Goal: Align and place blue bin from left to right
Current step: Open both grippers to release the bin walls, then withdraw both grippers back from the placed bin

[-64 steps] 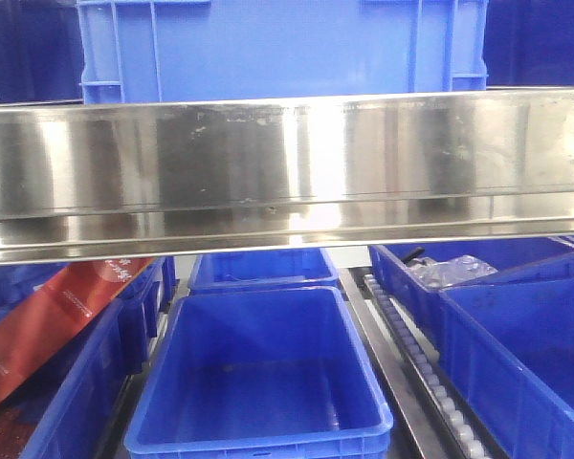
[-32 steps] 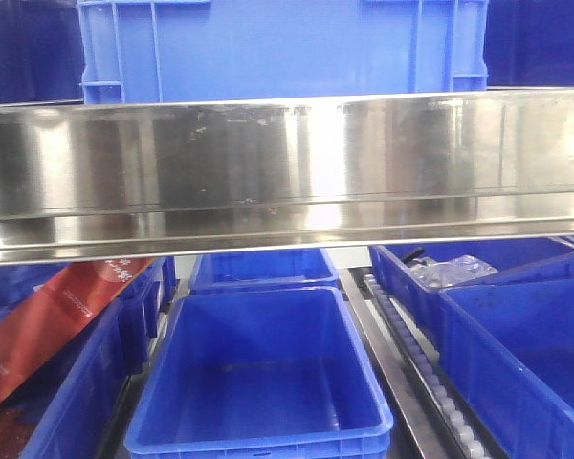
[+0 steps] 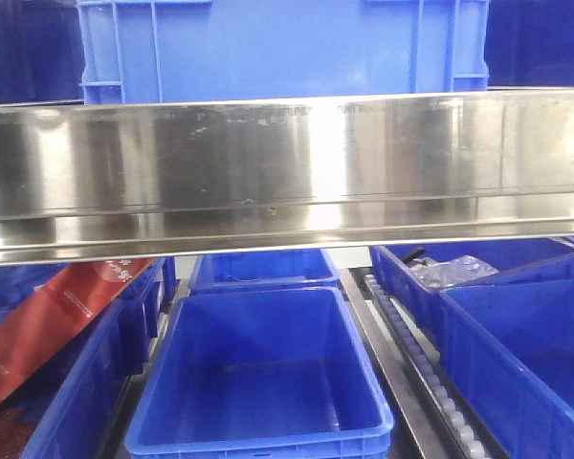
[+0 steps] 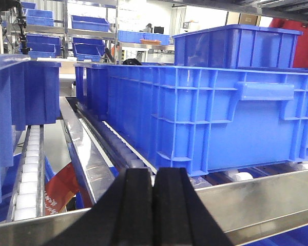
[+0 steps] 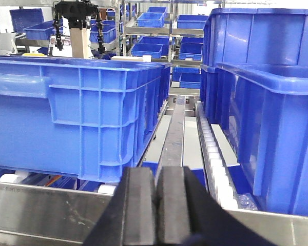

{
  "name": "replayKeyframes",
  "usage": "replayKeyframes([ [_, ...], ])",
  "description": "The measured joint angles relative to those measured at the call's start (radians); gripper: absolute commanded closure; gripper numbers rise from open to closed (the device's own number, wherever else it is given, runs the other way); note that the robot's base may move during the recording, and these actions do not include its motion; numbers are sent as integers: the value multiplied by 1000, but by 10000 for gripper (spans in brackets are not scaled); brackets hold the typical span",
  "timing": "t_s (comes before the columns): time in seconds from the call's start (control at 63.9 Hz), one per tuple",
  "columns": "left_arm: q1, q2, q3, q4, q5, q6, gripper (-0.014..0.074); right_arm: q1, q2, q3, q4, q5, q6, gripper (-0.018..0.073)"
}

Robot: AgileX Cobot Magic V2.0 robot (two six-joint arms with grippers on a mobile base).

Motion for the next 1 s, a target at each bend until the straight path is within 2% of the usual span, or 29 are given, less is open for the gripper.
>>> replayKeyframes([
  [0.094, 15, 0, 0, -1, -2, 0, 707, 0, 0, 0, 0, -2, 0, 721],
  [0.172, 64, -1, 5, -1, -2, 2, 707, 0, 0, 0, 0, -2, 0, 721],
  [0.407, 323, -3, 166, -27, -73, 2, 707, 0, -1, 2, 0, -3, 0, 721],
  [0.548, 418, -3, 310, -48, -183, 2, 707, 0, -2, 2, 0, -3, 0, 721],
  [0.657, 442, -3, 336, -52, -210, 2, 707, 0, -2, 2, 0, -3, 0, 721],
  [1.001, 442, -3, 339, -54, -252, 2, 707, 0, -2, 2, 0, -3, 0, 721],
])
